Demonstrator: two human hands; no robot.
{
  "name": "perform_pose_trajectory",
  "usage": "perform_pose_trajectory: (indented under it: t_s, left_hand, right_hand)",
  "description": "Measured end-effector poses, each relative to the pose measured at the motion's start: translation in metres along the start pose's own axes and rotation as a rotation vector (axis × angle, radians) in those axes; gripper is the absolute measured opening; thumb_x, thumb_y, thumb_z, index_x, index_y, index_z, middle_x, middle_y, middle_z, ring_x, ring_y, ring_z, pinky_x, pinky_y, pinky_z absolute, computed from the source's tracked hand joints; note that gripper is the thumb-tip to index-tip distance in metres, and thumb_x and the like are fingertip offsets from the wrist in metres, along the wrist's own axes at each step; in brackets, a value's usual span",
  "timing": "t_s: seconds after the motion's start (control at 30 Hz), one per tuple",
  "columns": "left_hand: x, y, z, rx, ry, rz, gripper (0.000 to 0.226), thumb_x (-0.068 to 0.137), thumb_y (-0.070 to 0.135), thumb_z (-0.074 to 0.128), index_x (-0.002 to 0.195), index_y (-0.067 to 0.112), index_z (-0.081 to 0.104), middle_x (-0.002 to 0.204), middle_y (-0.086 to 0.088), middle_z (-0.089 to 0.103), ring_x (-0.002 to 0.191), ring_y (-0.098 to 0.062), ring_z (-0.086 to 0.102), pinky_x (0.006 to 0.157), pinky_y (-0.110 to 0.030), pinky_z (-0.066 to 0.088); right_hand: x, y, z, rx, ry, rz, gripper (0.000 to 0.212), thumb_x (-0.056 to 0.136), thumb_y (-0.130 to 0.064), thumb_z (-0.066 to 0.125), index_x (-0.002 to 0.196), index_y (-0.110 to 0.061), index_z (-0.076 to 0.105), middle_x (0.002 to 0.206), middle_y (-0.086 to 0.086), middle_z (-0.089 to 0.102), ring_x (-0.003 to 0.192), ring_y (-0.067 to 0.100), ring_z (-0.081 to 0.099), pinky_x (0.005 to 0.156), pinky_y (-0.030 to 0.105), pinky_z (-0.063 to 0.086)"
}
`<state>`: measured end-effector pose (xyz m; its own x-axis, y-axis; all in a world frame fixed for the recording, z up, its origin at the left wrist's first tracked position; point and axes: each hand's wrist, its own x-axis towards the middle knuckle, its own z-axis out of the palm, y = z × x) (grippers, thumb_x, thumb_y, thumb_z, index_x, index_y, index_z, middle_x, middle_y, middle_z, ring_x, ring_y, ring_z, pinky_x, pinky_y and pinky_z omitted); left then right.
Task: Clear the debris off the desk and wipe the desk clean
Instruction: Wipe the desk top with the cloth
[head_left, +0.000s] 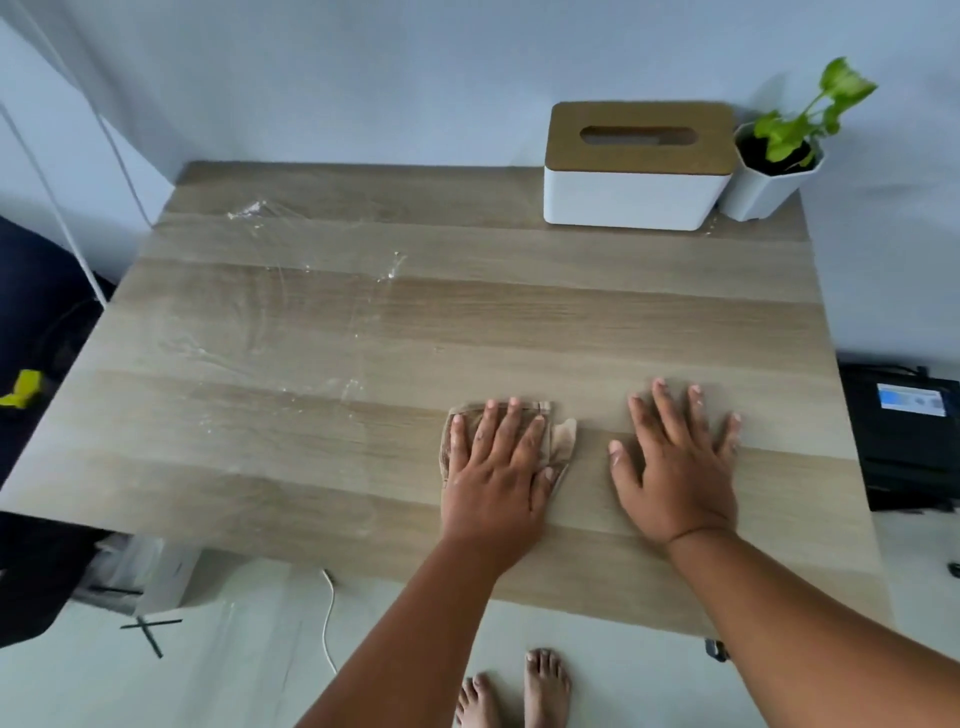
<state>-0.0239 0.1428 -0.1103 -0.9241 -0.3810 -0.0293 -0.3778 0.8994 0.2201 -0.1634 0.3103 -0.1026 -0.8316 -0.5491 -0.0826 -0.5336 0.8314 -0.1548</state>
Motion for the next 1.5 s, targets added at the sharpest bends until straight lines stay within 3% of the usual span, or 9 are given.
perform_pose_trajectory:
  t_s: [0.2,0.47,0.63,0.83,1.0,1.13,1.27,1.37,1.5]
  left_hand:
    - [-0.043,-0.008,-0.009,-0.041,0.008,0.011,0.057,0.101,0.049,0.043,0.151,0.024,0.048,0.165,-0.004,0.034,0.156,-0.027,0.022,0.124,-0.059,0.015]
    - [-0.08,-0.028,-0.018,-0.093,0.052,0.033,0.051,0.097,0.043,0.054,0.143,0.022,0.058,0.16,-0.004,0.043,0.152,-0.028,0.031,0.12,-0.062,0.024]
    - [-0.101,-0.052,-0.024,-0.109,0.122,-0.026,0.047,0.094,0.039,0.054,0.135,0.02,0.065,0.156,-0.005,0.048,0.15,-0.029,0.036,0.118,-0.062,0.029]
    - [-0.118,-0.107,-0.036,-0.07,0.149,-0.175,0.049,0.095,0.043,0.051,0.136,0.021,0.064,0.158,-0.008,0.044,0.151,-0.029,0.034,0.119,-0.061,0.027]
    - [-0.113,-0.169,-0.051,-0.014,0.07,-0.361,0.067,0.091,0.049,0.038,0.152,0.024,0.046,0.167,-0.01,0.027,0.157,-0.027,0.017,0.125,-0.059,0.01]
    - [-0.088,-0.199,-0.055,0.0,-0.01,-0.496,0.076,0.092,0.061,0.027,0.162,0.034,0.016,0.172,-0.003,0.001,0.158,-0.024,-0.008,0.125,-0.057,-0.005]
    - [-0.054,-0.2,-0.055,-0.03,-0.009,-0.56,0.08,0.093,0.072,0.019,0.162,0.037,-0.001,0.172,-0.001,-0.009,0.155,-0.026,-0.023,0.121,-0.062,-0.011]
    - [-0.029,-0.195,-0.054,0.004,-0.004,-0.451,0.078,0.095,0.074,0.018,0.162,0.037,0.006,0.172,-0.001,-0.001,0.157,-0.029,-0.017,0.121,-0.065,-0.008]
    - [-0.004,-0.169,-0.047,0.06,-0.03,-0.093,0.068,0.1,0.066,0.027,0.16,0.033,0.027,0.17,-0.004,0.019,0.158,-0.035,0.004,0.121,-0.068,0.004]
  right_hand:
    - [-0.007,-0.007,-0.007,0.042,0.081,-0.159,0.054,0.095,-0.039,0.037,0.138,-0.018,0.064,0.156,0.005,0.05,0.15,0.035,0.036,0.119,0.064,0.023]
    - [-0.006,-0.038,-0.017,0.042,0.079,-0.016,0.052,0.085,-0.035,0.045,0.126,-0.014,0.069,0.145,0.011,0.057,0.135,0.039,0.049,0.112,0.057,0.035]
    - [-0.01,-0.089,-0.008,0.061,0.077,-0.065,0.049,0.086,-0.036,0.049,0.126,-0.017,0.07,0.144,0.008,0.058,0.132,0.036,0.05,0.111,0.054,0.036]
    - [-0.009,-0.151,0.01,0.143,0.086,-0.075,0.042,0.089,-0.031,0.056,0.127,-0.017,0.069,0.149,0.008,0.054,0.14,0.037,0.044,0.116,0.062,0.03]
    - [0.011,-0.18,0.018,0.161,0.033,-0.008,0.047,0.093,-0.036,0.062,0.137,-0.02,0.061,0.159,0.006,0.043,0.15,0.036,0.031,0.121,0.068,0.012]
    - [0.018,-0.188,0.025,0.064,-0.02,-0.006,0.062,0.097,-0.053,0.041,0.154,-0.028,0.041,0.17,0.002,0.022,0.158,0.03,0.012,0.121,0.069,-0.001]
    - [0.02,-0.187,0.031,0.018,-0.014,-0.002,0.069,0.095,-0.057,0.031,0.158,-0.029,0.035,0.172,-0.001,0.016,0.159,0.029,0.008,0.12,0.071,0.001]
    - [0.022,-0.186,0.034,-0.005,-0.002,0.003,0.07,0.095,-0.058,0.032,0.159,-0.028,0.034,0.172,-0.002,0.015,0.159,0.029,0.008,0.12,0.071,0.002]
    - [0.024,-0.186,0.038,-0.031,0.011,-0.005,0.07,0.094,-0.056,0.034,0.158,-0.027,0.034,0.172,-0.001,0.016,0.159,0.031,0.01,0.12,0.072,0.005]
